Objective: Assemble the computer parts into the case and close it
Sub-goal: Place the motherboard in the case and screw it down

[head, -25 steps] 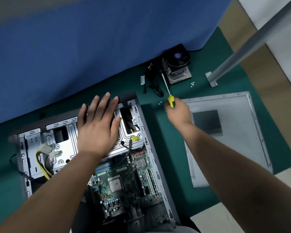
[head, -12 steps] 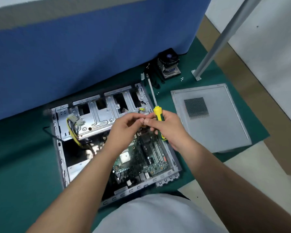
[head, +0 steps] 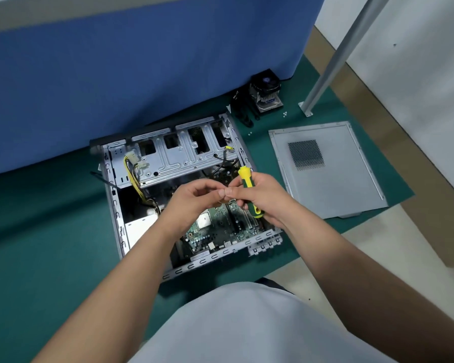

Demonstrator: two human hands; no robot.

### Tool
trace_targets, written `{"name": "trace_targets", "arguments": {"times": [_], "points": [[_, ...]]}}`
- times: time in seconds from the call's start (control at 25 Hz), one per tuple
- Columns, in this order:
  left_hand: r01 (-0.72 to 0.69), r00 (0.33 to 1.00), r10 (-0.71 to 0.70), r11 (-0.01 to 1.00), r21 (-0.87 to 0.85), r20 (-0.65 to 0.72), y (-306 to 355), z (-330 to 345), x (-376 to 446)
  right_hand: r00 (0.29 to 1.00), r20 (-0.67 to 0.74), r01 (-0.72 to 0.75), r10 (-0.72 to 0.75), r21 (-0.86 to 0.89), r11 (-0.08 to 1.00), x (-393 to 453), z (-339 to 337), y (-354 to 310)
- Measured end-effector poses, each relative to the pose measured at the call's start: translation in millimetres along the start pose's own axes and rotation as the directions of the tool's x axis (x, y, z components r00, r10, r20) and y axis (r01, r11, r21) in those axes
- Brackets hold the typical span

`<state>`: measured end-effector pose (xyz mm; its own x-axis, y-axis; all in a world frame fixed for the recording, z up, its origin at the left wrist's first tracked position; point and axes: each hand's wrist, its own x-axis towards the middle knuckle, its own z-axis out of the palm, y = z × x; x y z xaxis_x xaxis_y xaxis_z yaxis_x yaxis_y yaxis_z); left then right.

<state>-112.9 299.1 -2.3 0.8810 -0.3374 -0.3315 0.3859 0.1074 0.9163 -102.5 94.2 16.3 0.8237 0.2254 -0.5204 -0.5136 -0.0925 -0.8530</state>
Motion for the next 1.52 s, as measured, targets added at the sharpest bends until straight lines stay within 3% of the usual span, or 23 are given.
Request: {"name": "trace_targets", "arguments": {"times": [0.12, 0.24, 0.36, 0.44, 0.52, 0.6, 0.68, 0.72, 0.84, 1.0, 1.52], "points": [[0.012, 1.0, -0.013, 0.999, -0.049, -0.025, -5, 3, -1, 1.0, -0.024, -0.003, 0.003, 0.017, 1.0, -4, 4, 5], [-0.009, 0.986, -0.052, 0.929, -0.369, -0.156, -3, 5, 3, 0.997, -0.072, -0.039, 0.034, -0.075, 0.996, -2, 10, 8], [-0.107, 0.927, -0.177, 0.723, -0.683, -0.332, 0, 2, 11, 0.976, 0.101, -0.149, 0.192, -0.331, 0.932, -1, 8, 5], [-0.113, 0.876, -0.26, 0.709, -0.696, -0.406, -3, 0, 15, 0.949, 0.161, -0.178, 0.27, -0.436, 0.882, -2, 0, -3], [-0.084, 0.836, -0.332, 0.71, -0.7, -0.436, -6, -2, 13, 0.957, 0.127, -0.203, 0.26, -0.342, 0.917, -4, -14, -12], [-0.067, 0.813, -0.393, 0.67, -0.739, -0.43, -9, -4, 10, 0.983, 0.048, -0.179, 0.18, -0.013, 0.984, -6, -28, -16], [-0.076, 0.822, -0.403, 0.623, -0.779, -0.402, -9, -2, 6, 0.992, -0.093, -0.053, 0.089, 0.337, 0.94, -6, -34, -11], [-0.09, 0.836, -0.392, 0.593, -0.8, -0.384, -9, 0, 5, 0.983, -0.176, 0.021, 0.055, 0.405, 0.914, -6, -33, -5], [-0.14, 0.865, -0.354, 0.51, -0.849, -0.355, -10, 6, 4, 0.949, -0.313, 0.154, -0.029, 0.383, 0.911, -6, -25, 12], [-0.153, 0.88, -0.338, 0.459, -0.875, -0.332, -11, 9, 3, 0.937, -0.348, 0.167, -0.033, 0.361, 0.918, -8, -24, 20], [-0.128, 0.868, -0.375, 0.464, -0.877, -0.325, -13, 8, 4, 0.931, -0.36, 0.184, -0.057, 0.329, 0.926, -12, -22, 21]]}}
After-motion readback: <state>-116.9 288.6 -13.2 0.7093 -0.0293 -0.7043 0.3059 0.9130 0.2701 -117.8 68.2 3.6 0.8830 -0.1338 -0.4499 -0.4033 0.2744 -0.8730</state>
